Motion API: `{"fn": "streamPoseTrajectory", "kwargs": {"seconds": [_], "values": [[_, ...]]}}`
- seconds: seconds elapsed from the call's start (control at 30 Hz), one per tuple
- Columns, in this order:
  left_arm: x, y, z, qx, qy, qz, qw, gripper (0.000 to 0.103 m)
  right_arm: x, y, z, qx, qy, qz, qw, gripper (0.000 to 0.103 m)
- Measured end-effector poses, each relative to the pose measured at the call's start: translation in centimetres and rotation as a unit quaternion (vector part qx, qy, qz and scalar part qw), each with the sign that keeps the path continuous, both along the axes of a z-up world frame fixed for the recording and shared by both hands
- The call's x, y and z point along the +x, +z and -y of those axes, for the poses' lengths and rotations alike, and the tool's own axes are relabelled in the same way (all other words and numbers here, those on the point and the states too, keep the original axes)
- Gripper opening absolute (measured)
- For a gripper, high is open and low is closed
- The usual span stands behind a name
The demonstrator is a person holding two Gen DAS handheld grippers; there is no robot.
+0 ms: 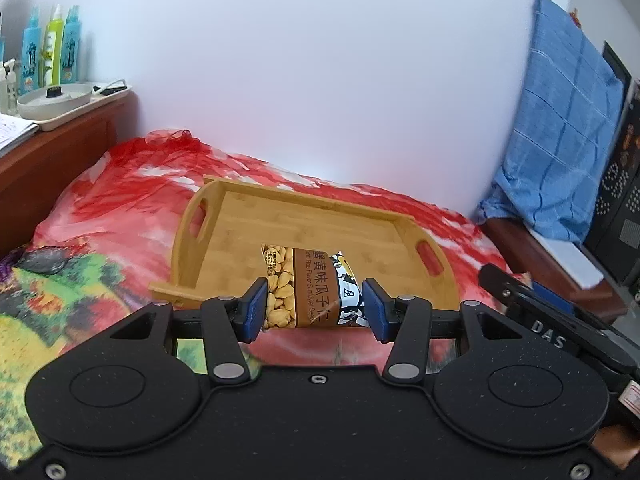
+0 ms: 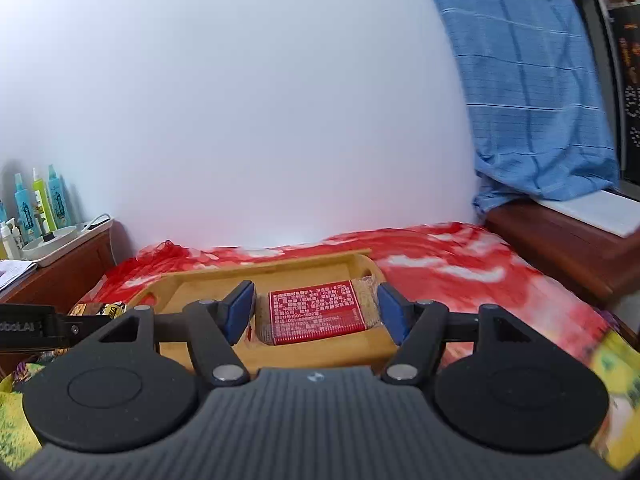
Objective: Organize snacks
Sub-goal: 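Lift both held packets and carry them over the bamboo tray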
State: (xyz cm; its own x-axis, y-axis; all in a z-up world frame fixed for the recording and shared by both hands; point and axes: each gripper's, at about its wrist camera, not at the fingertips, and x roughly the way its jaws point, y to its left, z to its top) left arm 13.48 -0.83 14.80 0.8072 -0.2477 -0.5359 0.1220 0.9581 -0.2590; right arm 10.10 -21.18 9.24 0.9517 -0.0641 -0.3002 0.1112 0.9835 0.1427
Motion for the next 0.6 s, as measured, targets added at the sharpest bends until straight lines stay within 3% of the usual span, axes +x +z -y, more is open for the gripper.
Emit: {"fn": "streamPoseTrajectory", "kwargs": {"seconds": [0.43, 0.6], "values": [[10.2, -1.9, 1.1, 0.008, 0.007, -0.039, 0.9992, 0.048, 10.4, -1.9, 2.4, 0.066, 0.037, -0.061, 0.995, 0.068], [13.2, -3.9, 2.0, 0.024, 0.003, -0.054, 0.9983, 0.048, 13.4, -2.8, 2.2, 0.028, 0.056, -0.072, 0.995, 0.068]]}}
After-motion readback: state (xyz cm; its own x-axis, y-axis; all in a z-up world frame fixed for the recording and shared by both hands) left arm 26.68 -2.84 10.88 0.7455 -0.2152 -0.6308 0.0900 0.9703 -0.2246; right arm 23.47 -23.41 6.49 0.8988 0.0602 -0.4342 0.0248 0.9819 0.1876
